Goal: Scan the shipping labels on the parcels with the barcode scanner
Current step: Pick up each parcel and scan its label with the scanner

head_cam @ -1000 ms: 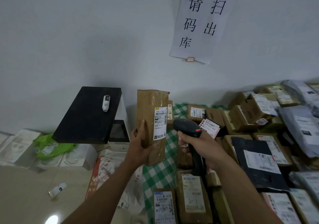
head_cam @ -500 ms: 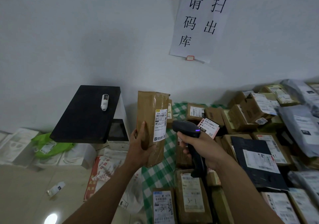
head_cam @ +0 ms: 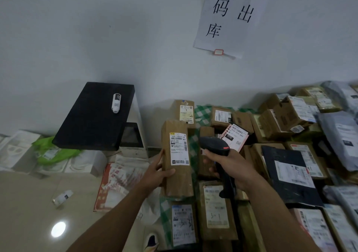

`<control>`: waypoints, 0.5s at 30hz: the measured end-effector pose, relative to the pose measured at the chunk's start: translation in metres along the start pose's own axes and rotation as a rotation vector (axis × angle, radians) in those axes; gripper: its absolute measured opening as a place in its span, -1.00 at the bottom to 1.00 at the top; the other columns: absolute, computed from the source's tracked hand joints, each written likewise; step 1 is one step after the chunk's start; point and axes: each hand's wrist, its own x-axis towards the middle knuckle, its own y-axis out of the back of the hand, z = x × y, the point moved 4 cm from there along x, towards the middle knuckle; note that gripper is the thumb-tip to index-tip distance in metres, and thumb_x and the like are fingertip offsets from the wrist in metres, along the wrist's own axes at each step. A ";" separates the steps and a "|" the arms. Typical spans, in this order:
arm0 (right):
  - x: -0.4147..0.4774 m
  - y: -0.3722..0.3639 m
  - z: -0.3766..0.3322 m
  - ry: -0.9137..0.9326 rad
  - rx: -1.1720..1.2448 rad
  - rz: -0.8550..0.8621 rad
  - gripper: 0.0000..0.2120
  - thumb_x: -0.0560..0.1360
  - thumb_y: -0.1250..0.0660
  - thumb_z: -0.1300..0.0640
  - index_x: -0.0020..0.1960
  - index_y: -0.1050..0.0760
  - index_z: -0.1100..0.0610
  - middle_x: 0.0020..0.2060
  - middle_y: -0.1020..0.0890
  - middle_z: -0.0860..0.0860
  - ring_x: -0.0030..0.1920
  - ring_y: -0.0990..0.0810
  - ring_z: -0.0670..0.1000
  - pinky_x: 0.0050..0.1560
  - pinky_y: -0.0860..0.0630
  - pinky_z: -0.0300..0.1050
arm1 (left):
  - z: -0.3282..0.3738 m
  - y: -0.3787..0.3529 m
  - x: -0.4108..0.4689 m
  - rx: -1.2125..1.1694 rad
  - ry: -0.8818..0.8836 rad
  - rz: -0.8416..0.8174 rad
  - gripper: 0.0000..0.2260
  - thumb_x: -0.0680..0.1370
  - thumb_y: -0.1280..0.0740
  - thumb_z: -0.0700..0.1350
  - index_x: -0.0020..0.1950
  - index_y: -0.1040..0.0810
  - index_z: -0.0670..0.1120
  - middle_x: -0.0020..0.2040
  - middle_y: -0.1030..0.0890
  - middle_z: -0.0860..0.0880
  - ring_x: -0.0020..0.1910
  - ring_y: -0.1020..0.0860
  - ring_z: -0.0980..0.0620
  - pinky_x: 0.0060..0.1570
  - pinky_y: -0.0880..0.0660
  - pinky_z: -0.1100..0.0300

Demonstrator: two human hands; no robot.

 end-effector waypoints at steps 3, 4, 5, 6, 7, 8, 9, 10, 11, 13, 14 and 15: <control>0.007 -0.001 0.008 -0.021 -0.014 0.017 -0.76 0.55 -0.51 0.06 0.18 -0.62 0.06 -0.24 -0.74 0.01 -0.30 -0.63 -0.04 -0.27 -0.54 -0.13 | -0.014 0.002 0.007 -0.040 0.079 -0.016 -0.31 0.54 -0.50 -0.13 0.46 -0.27 0.41 0.31 -0.55 0.03 0.24 -0.56 -0.01 -0.02 -0.60 -0.03; 0.010 -0.002 0.010 -0.024 -0.013 0.021 -0.75 0.54 -0.51 0.07 0.19 -0.62 0.07 -0.25 -0.73 0.02 -0.31 -0.63 -0.05 -0.28 -0.54 -0.12 | -0.017 0.003 0.010 -0.050 0.097 -0.007 -0.28 0.55 -0.49 -0.14 0.53 -0.23 0.36 0.30 -0.56 0.04 0.22 -0.56 0.00 -0.06 -0.60 0.01; 0.013 -0.003 0.011 -0.026 -0.017 0.022 -0.73 0.54 -0.52 0.08 0.21 -0.61 0.07 -0.24 -0.73 0.03 -0.31 -0.63 -0.05 -0.28 -0.54 -0.12 | -0.019 0.003 0.013 -0.055 0.111 -0.004 -0.26 0.56 -0.48 -0.15 0.57 -0.20 0.31 0.29 -0.57 0.05 0.20 -0.57 0.01 -0.09 -0.59 0.04; 0.015 -0.005 0.011 -0.028 -0.023 0.023 -0.73 0.54 -0.52 0.09 0.21 -0.60 0.07 -0.22 -0.73 0.04 -0.30 -0.63 -0.05 -0.28 -0.54 -0.11 | -0.020 0.003 0.017 -0.059 0.123 -0.009 -0.27 0.57 -0.46 -0.16 0.58 -0.18 0.28 0.28 -0.57 0.06 0.19 -0.57 0.03 -0.11 -0.59 0.06; 0.017 -0.007 0.011 -0.030 -0.025 0.025 -0.73 0.54 -0.52 0.09 0.21 -0.60 0.06 -0.23 -0.73 0.04 -0.30 -0.63 -0.05 -0.27 -0.55 -0.11 | -0.022 0.004 0.020 -0.058 0.128 -0.018 -0.29 0.58 -0.45 -0.18 0.58 -0.18 0.27 0.27 -0.57 0.07 0.18 -0.57 0.04 -0.10 -0.59 0.06; 0.019 -0.009 0.011 -0.031 -0.021 0.026 -0.75 0.54 -0.51 0.11 0.20 -0.60 0.06 -0.25 -0.73 0.03 -0.30 -0.62 -0.05 -0.28 -0.54 -0.12 | -0.023 0.004 0.025 -0.067 0.131 -0.028 -0.29 0.58 -0.44 -0.19 0.57 -0.19 0.28 0.27 -0.57 0.09 0.19 -0.57 0.04 -0.05 -0.61 0.03; 0.021 -0.012 0.011 -0.036 -0.020 0.028 -0.78 0.55 -0.50 0.12 0.18 -0.60 0.06 -0.28 -0.71 0.01 -0.32 -0.60 -0.05 -0.30 -0.54 -0.14 | -0.025 0.005 0.029 -0.071 0.135 -0.031 -0.30 0.58 -0.44 -0.20 0.56 -0.20 0.29 0.28 -0.57 0.10 0.22 -0.57 0.03 0.03 -0.62 -0.03; 0.023 -0.014 0.012 -0.044 -0.024 0.032 -0.80 0.56 -0.50 0.13 0.16 -0.60 0.07 -0.32 -0.70 -0.01 -0.34 -0.58 -0.05 -0.31 -0.53 -0.15 | -0.027 0.007 0.034 -0.069 0.136 -0.033 -0.30 0.59 -0.43 -0.21 0.56 -0.21 0.31 0.30 -0.57 0.10 0.26 -0.57 0.01 0.14 -0.61 -0.10; 0.025 -0.016 0.013 -0.053 -0.032 0.032 -0.82 0.56 -0.50 0.13 0.14 -0.61 0.08 -0.34 -0.69 -0.02 -0.35 -0.58 -0.05 -0.32 -0.53 -0.16 | -0.029 0.009 0.038 -0.060 0.130 -0.037 -0.31 0.60 -0.42 -0.22 0.56 -0.22 0.30 0.33 -0.57 0.10 0.31 -0.55 -0.02 0.25 -0.57 -0.17; 0.027 -0.019 0.017 -0.068 -0.043 0.026 -0.84 0.56 -0.50 0.13 0.11 -0.62 0.12 -0.33 -0.69 -0.02 -0.36 -0.58 -0.06 -0.33 -0.52 -0.17 | -0.032 0.010 0.045 -0.026 0.110 -0.045 -0.34 0.63 -0.36 -0.22 0.61 -0.21 0.25 0.39 -0.56 0.09 0.39 -0.51 -0.04 0.38 -0.47 -0.20; 0.028 -0.020 0.018 -0.075 -0.047 0.024 -0.84 0.56 -0.49 0.13 0.11 -0.62 0.13 -0.32 -0.69 -0.02 -0.36 -0.58 -0.07 -0.33 -0.52 -0.17 | -0.032 0.010 0.048 -0.009 0.098 -0.049 -0.36 0.65 -0.34 -0.22 0.63 -0.20 0.22 0.40 -0.54 0.09 0.41 -0.49 -0.04 0.40 -0.46 -0.18; 0.029 -0.020 0.020 -0.081 -0.050 0.022 -0.85 0.56 -0.49 0.13 0.10 -0.62 0.14 -0.31 -0.69 -0.01 -0.35 -0.58 -0.07 -0.32 -0.52 -0.17 | -0.031 0.009 0.050 0.013 0.083 -0.056 -0.37 0.66 -0.32 -0.21 0.64 -0.18 0.20 0.42 -0.53 0.09 0.42 -0.48 -0.03 0.41 -0.45 -0.16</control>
